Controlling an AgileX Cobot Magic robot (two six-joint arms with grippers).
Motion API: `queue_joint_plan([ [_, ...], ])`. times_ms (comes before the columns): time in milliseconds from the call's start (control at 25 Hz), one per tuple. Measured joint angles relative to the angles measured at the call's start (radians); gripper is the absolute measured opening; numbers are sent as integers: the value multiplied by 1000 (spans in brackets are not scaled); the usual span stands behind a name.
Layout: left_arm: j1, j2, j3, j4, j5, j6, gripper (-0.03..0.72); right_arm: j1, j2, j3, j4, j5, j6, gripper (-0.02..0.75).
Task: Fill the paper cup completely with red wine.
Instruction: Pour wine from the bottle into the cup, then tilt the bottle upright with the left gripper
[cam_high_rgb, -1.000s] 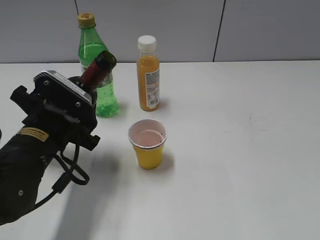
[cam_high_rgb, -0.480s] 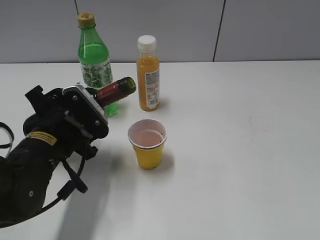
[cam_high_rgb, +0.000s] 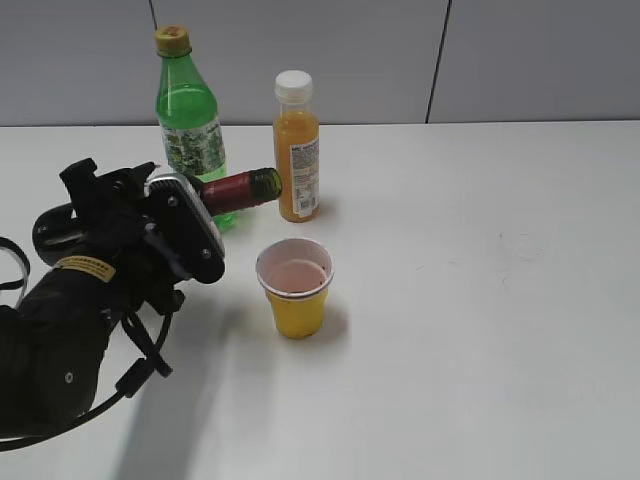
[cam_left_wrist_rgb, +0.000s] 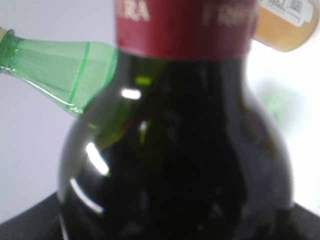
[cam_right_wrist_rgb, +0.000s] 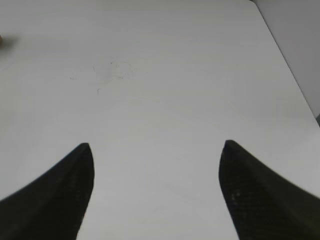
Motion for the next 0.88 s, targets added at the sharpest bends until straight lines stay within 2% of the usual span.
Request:
queue_joint_plan([
  [880, 0, 0, -29, -75, -1, 295, 550, 0, 0, 0, 0, 0, 0, 589],
])
